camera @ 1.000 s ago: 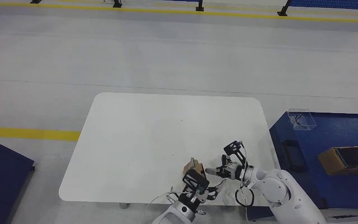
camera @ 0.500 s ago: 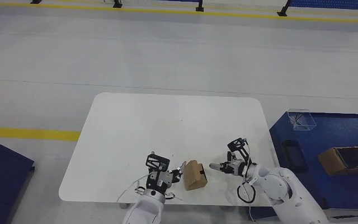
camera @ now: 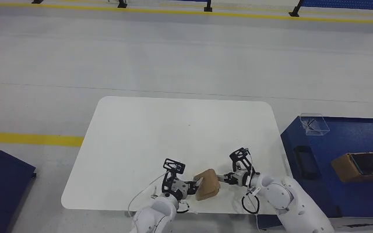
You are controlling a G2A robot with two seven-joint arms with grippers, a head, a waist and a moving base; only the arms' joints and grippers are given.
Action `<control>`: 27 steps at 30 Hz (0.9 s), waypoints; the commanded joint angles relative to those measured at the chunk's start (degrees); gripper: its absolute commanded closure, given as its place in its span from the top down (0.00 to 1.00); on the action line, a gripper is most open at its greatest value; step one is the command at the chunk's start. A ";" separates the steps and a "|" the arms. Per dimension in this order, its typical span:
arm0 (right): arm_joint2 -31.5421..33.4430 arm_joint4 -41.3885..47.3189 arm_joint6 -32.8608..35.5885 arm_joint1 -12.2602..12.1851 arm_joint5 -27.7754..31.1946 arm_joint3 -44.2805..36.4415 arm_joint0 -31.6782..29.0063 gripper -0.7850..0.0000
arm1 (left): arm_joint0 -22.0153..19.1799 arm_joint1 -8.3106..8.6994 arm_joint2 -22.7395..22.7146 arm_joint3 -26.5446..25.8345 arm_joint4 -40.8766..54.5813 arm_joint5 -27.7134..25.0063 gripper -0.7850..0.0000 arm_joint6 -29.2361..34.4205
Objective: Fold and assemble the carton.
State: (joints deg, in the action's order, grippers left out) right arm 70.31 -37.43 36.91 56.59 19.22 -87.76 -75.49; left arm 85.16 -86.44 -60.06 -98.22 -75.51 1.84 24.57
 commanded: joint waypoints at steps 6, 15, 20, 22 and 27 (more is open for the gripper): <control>0.06 0.30 0.44 0.06 0.15 0.29 0.36 1.00 | -1.40 -0.22 0.82 2.85 5.19 -1.67 1.00 -0.49; 0.09 0.33 0.19 0.15 0.06 0.34 0.37 1.00 | -1.47 -0.06 -0.96 3.32 12.80 -3.69 1.00 -3.59; 0.44 0.52 0.25 0.14 -0.27 0.10 0.21 1.00 | 0.18 0.82 -0.51 0.34 4.71 -7.69 1.00 -8.22; 0.54 0.89 1.20 0.15 -1.33 -0.10 0.28 1.00 | 0.18 0.82 -0.51 0.34 4.71 -7.69 1.00 -8.22; 0.59 1.11 1.22 0.17 -1.61 -0.29 0.30 1.00 | 0.40 0.80 -0.51 0.37 5.55 -7.61 1.00 -7.97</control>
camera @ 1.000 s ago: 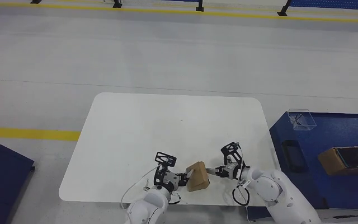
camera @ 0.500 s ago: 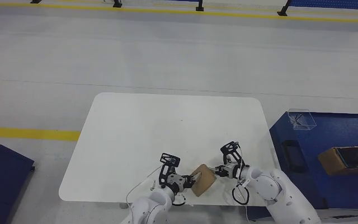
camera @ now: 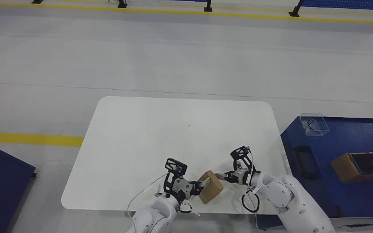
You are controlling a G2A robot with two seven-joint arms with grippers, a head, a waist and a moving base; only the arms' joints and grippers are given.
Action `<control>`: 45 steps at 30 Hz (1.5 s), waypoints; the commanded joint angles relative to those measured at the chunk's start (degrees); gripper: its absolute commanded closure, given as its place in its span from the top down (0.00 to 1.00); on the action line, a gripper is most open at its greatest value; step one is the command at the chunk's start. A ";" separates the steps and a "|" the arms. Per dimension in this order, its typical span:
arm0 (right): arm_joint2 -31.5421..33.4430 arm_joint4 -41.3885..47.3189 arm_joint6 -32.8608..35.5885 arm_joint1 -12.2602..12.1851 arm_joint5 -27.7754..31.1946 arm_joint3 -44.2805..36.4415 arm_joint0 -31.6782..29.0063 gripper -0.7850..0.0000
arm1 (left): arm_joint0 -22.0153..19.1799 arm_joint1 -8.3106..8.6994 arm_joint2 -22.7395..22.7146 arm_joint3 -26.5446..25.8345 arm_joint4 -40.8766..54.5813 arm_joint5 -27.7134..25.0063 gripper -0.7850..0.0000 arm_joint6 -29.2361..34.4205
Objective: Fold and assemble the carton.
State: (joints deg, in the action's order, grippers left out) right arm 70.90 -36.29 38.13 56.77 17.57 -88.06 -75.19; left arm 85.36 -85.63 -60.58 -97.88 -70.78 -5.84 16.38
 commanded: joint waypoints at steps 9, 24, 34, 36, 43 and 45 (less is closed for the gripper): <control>1.12 -1.07 -1.00 -0.20 0.30 -1.51 -1.28 1.00 | 5.35 0.06 -5.90 -7.05 32.98 4.88 1.00 11.86; 0.36 -3.05 -0.40 -0.11 0.53 -1.18 -1.77 1.00 | 1.16 0.14 -1.78 1.15 37.50 8.13 0.80 13.72; 0.34 -2.65 -0.30 -0.05 1.21 -0.78 -1.80 1.00 | -1.66 0.00 0.90 4.48 37.44 9.63 0.78 11.65; 0.45 -2.65 -0.25 -0.06 1.28 -0.58 -1.74 1.00 | -2.25 -0.04 1.25 5.32 37.96 9.94 0.76 11.60; 1.01 -1.38 -0.65 0.02 0.87 -0.09 -1.32 1.00 | -3.69 0.01 1.88 7.07 39.51 10.11 0.74 11.84; 1.66 -0.10 -0.98 0.03 0.34 0.05 -1.14 1.00 | -3.84 0.07 1.89 7.20 39.75 10.17 0.75 11.66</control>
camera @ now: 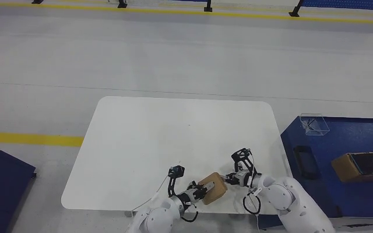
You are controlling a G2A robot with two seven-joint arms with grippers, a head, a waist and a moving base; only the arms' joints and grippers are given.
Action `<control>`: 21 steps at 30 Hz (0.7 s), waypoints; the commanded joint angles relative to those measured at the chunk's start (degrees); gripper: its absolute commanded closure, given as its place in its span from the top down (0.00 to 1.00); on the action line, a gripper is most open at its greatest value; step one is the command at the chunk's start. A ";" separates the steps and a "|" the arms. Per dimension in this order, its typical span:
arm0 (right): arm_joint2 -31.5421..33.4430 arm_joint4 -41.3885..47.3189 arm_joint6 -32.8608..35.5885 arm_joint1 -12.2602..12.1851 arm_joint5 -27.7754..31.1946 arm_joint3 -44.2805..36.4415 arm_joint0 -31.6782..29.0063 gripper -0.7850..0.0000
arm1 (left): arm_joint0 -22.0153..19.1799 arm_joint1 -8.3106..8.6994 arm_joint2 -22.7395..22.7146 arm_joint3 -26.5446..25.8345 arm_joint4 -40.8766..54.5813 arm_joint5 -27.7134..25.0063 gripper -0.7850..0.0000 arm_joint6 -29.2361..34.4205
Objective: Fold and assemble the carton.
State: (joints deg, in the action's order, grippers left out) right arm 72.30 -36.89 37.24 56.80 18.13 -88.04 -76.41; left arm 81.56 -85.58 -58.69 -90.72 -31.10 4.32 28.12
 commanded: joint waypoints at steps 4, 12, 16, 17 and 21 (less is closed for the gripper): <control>2.31 4.09 -0.22 -0.10 -0.67 0.33 0.26 1.00 | -0.26 0.18 0.09 0.24 0.33 -0.04 0.74 -0.17; 8.27 9.50 3.84 -1.36 7.55 -2.91 -3.17 1.00 | -0.66 0.45 0.50 0.43 0.53 0.21 0.73 -0.14; 10.01 8.22 4.67 -1.88 9.24 -4.59 -5.61 1.00 | -0.84 0.59 0.70 0.43 0.53 0.29 0.72 -0.18; 10.17 7.45 4.40 -1.92 8.85 -4.78 -5.95 1.00 | -0.88 0.62 0.74 0.42 0.58 0.34 0.72 -0.20; 9.36 5.74 3.43 -1.86 7.81 -4.90 -6.37 1.00 | -1.05 0.74 0.91 0.51 0.77 0.44 0.73 -0.32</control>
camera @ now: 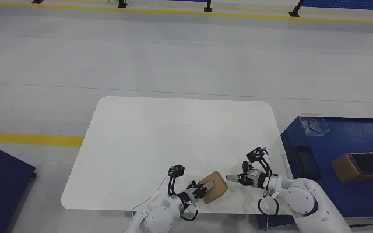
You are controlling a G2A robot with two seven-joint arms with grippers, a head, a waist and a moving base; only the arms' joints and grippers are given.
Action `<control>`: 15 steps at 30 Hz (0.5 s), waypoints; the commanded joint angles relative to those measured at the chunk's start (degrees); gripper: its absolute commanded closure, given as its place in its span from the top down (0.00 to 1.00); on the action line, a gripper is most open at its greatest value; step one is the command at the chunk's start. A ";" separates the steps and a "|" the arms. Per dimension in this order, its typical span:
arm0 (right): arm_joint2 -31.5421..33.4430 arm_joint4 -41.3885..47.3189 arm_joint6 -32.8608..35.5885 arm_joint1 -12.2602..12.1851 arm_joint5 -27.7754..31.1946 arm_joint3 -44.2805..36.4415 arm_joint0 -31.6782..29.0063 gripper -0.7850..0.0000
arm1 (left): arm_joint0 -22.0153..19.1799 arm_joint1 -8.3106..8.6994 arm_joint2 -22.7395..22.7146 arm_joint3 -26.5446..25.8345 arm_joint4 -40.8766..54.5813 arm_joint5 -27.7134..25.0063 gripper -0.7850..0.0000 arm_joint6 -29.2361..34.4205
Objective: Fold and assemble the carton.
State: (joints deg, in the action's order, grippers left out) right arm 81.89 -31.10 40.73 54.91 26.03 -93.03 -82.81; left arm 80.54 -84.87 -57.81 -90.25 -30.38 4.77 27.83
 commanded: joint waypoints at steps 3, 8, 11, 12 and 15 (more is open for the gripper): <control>-1.23 -1.10 -0.32 0.13 -0.61 0.36 0.27 1.00 | -0.21 0.11 0.17 0.17 0.19 0.15 0.72 0.10; -2.43 -1.50 -0.49 0.26 -0.94 0.63 0.74 1.00 | -0.34 0.27 0.32 0.28 0.42 0.15 0.73 -0.07; -2.77 -1.63 -0.41 0.27 -0.98 0.66 0.86 1.00 | -0.43 0.37 0.48 0.37 0.50 0.01 0.72 -0.03; -2.87 -1.69 -0.45 0.27 -1.02 0.67 0.90 1.00 | -0.47 0.39 0.53 0.41 0.53 0.00 0.72 -0.06; -3.22 -1.77 -0.48 0.30 -1.19 0.60 0.93 1.00 | -0.60 0.48 0.72 0.50 0.58 0.02 0.72 -0.04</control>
State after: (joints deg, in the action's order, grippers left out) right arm 78.72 -32.89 40.26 55.20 24.89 -92.41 -81.89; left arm 79.98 -84.41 -57.13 -89.76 -29.81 4.76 27.80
